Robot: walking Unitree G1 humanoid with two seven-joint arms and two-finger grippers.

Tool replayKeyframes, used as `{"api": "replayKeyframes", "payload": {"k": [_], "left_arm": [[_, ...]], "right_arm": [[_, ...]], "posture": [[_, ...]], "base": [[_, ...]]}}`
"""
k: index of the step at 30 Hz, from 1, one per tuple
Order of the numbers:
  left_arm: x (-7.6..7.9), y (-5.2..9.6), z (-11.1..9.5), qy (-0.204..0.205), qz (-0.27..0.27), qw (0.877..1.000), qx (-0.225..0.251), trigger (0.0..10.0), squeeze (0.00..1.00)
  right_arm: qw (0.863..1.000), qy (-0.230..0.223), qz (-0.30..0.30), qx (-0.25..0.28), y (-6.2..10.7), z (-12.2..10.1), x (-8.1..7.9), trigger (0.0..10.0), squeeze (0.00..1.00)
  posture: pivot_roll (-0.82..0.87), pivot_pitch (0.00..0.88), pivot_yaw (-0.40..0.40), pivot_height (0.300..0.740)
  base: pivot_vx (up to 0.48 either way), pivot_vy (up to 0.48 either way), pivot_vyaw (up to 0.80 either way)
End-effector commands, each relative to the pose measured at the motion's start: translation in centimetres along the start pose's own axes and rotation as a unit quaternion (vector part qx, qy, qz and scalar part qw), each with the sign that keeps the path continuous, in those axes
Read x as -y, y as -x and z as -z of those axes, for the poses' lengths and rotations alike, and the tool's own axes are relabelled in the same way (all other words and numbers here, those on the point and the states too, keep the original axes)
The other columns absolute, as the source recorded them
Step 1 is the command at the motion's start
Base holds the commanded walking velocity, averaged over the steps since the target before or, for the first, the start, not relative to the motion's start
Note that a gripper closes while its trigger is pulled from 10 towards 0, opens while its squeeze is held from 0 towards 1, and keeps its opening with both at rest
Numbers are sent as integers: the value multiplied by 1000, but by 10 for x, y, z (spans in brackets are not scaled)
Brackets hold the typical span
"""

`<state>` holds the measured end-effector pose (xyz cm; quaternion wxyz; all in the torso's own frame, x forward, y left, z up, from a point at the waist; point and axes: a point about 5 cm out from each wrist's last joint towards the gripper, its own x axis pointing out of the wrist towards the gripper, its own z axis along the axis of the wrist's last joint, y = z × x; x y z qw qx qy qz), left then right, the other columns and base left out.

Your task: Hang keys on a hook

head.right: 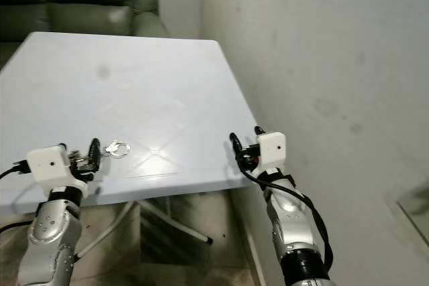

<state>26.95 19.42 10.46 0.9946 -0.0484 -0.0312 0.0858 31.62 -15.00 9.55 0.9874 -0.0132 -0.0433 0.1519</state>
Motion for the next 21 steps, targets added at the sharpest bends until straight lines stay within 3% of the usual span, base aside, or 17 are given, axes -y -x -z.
{"api": "replayKeyframes", "payload": {"k": [1, 5, 21], "left_arm": [[3, -2, 1, 2, 6, 1000, -4, 10000, 0], [3, -2, 2, 4, 6, 1000, -10, 10000, 0], [2, -2, 3, 4, 7, 1000, -12, 10000, 0]], "right_arm": [[1000, -3, 8, 0, 0, -1, 5, 10000, 0], [1000, -4, 7, -1, 1, 0, 4, 10000, 0], [1000, -2, 1, -5, 3, 2, 5, 10000, 0]], "posture": [[-20, 0, -100, 740], [-19, 0, -99, 740], [-19, 0, -102, 740]], "base": [[0, 0, 0], [0, 68, 0], [0, 350, 0]]}}
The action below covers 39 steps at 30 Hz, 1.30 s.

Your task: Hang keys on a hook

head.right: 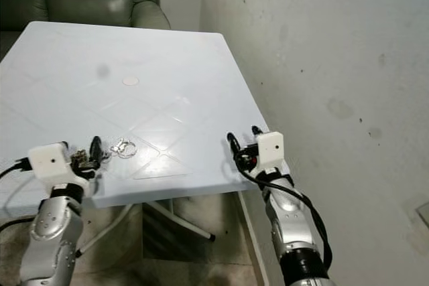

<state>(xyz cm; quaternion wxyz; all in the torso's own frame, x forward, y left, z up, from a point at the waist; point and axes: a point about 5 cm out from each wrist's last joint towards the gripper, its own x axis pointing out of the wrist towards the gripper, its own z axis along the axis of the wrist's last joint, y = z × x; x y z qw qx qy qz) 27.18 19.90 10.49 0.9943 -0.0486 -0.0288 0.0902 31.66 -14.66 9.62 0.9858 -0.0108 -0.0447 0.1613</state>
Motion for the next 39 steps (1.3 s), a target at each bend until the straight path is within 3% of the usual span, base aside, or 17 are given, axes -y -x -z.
{"api": "replayKeyframes", "payload": {"k": [1, 39], "left_arm": [[6, 1, 4, 4, 11, 1000, -10, 10000, 0], [6, 2, 3, 8, 10, 1000, -13, 10000, 0]], "right_arm": [[1000, 0, 10, -7, 4, 2, 8, 10000, 0], [1000, 9, 5, -14, 8, 3, 6, 10000, 0]], "posture": [[-19, 0, -102, 740], [-22, 0, -103, 740]], "base": [[0, 368, 0], [0, 372, 0]]}}
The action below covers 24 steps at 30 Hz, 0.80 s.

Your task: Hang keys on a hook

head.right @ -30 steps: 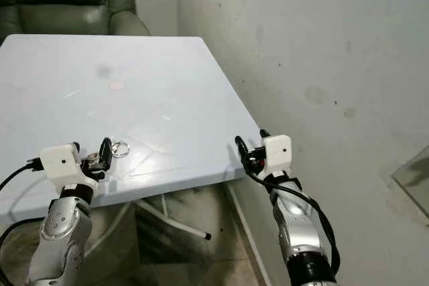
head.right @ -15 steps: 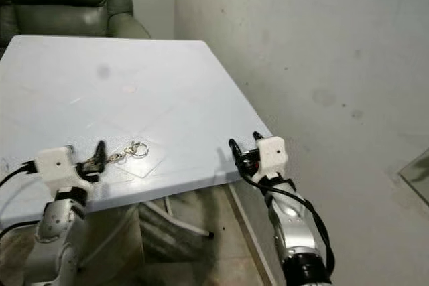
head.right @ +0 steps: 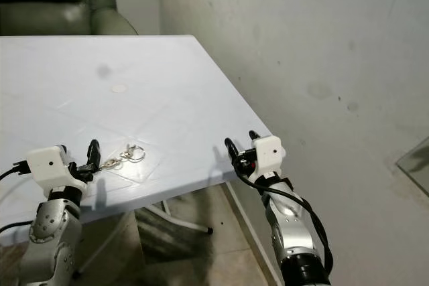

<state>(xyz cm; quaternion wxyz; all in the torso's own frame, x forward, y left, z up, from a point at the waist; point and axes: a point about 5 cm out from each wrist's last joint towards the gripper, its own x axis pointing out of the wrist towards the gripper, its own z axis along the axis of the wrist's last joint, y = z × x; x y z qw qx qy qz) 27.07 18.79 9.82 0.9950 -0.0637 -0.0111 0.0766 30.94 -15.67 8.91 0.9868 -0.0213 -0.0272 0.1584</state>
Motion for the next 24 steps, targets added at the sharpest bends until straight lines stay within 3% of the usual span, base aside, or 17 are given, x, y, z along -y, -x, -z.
{"api": "replayKeyframes", "payload": {"k": [1, 3, 18, 24], "left_arm": [[-4, -1, -4, -6, -2, 1000, 6, 10000, 0], [-4, -1, -4, -6, -2, 1000, 6, 10000, 0], [-3, -3, -5, -5, -2, 1000, 4, 10000, 0], [-2, -4, -6, -1, -5, 1000, 3, 10000, 0]], "right_arm": [[1000, 2, 2, 5, -2, -4, -1, 10000, 0], [1000, 1, 3, 5, -2, -4, -1, 10000, 0], [1000, -6, 5, -3, -3, -2, -1, 10000, 0], [1000, -21, 16, -3, -3, -3, 1, 10000, 0]], "posture": [[-22, 0, -103, 740], [-22, 0, -103, 740], [-27, 0, -96, 740], [-30, 0, -99, 740]], "base": [[0, 394, 0], [0, 394, 0], [0, 387, 800], [0, 0, 0]]}}
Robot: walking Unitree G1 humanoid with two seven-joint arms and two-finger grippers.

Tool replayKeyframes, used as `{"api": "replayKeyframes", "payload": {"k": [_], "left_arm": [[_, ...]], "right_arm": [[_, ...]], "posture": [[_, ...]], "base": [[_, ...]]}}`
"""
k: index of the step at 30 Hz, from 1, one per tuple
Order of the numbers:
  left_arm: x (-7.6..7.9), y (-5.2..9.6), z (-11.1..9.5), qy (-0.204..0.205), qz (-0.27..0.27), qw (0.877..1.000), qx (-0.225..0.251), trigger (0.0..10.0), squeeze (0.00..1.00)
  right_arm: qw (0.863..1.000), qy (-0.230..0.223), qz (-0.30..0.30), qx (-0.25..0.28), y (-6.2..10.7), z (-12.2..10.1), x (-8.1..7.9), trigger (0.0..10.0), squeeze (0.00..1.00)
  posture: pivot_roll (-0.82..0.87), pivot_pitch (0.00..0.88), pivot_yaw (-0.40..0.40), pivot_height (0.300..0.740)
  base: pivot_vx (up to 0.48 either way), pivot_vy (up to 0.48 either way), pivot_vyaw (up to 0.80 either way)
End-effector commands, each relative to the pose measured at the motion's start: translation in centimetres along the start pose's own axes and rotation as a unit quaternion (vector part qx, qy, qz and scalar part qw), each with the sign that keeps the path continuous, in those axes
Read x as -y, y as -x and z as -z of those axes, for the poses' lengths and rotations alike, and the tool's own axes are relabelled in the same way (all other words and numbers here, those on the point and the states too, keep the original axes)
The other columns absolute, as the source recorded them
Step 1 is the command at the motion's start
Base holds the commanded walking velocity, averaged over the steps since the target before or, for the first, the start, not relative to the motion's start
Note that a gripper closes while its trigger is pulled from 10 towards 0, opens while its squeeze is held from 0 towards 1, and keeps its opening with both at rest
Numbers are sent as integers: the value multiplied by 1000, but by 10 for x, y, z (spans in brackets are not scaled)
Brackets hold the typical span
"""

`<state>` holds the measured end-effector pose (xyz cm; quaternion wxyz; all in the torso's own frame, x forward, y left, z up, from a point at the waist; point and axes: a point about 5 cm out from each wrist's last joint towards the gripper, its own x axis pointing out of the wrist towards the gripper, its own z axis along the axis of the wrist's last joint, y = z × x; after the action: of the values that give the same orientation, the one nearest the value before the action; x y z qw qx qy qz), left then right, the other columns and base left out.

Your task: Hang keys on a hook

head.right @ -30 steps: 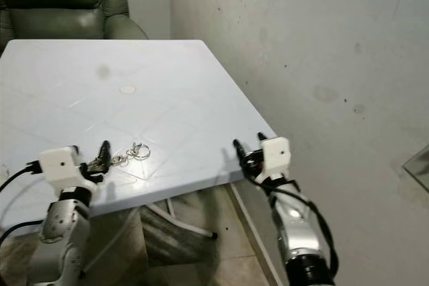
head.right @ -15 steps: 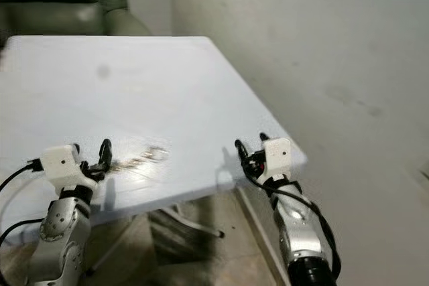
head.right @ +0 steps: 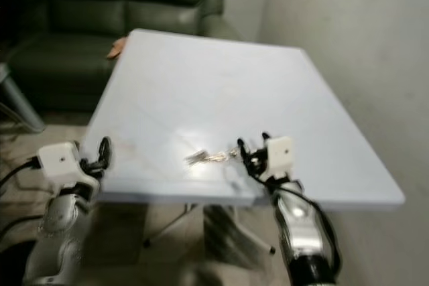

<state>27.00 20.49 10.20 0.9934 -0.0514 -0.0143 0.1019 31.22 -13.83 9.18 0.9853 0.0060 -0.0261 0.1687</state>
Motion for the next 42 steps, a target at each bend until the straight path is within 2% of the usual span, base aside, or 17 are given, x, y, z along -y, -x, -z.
{"api": "replayKeyframes", "payload": {"k": [1, 9, 14, 17, 20, 22, 23, 31, 37, 42], "left_arm": [[15, -1, 0, 6, 19, 1000, -1, 10000, 0], [26, 5, -1, -19, 63, 998, 4, 10000, 0], [32, 7, -3, -35, 85, 996, 8, 10000, 0], [40, 11, -3, -47, 107, 993, 9, 10000, 0], [41, 11, -2, -49, 110, 993, 8, 10000, 0], [59, 20, 2, -46, 149, 988, 0, 10000, 0], [63, 22, 4, -46, 156, 987, -2, 10000, 0], [84, 34, 9, -59, 201, 978, -8, 10000, 0], [89, 41, 9, -56, 206, 977, -11, 10000, 0], [90, 46, 8, -50, 200, 978, -15, 10000, 0]], "right_arm": [[1000, 3, 27, -6, 6, -1, 18, 10000, 0], [1000, 4, 21, -17, 5, -1, 22, 10000, 0], [999, 34, 5, -17, 4, -4, 22, 10000, 0], [999, 29, -25, -16, 3, -6, 20, 10000, 0], [999, 28, -28, -17, 4, -6, 21, 10000, 0], [996, 58, -63, -36, -2, -8, 21, 10000, 0], [995, 59, -72, -47, -3, -7, 22, 10000, 0], [987, 90, -116, -67, -13, -9, 19, 10000, 0], [979, 109, -151, -85, -17, -8, 16, 10000, 0], [975, 118, -157, -102, -25, -7, 13, 10000, 0]], "posture": [[-30, 0, -100, 740], [-25, 0, -104, 740], [-24, 0, -105, 740], [-23, 0, -105, 740], [-23, 0, -106, 740], [-24, 0, -109, 740], [-22, 0, -114, 740], [-12, 1, -136, 740], [-3, 47, -152, 740], [3, 83, -160, 740]], "base": [[0, 0, 0], [0, 0, 0], [0, 0, 0], [0, 0, 0], [0, 0, 0], [0, 0, 0], [0, 0, 0], [0, 0, 0], [0, 0, 0], [0, 0, 0]]}}
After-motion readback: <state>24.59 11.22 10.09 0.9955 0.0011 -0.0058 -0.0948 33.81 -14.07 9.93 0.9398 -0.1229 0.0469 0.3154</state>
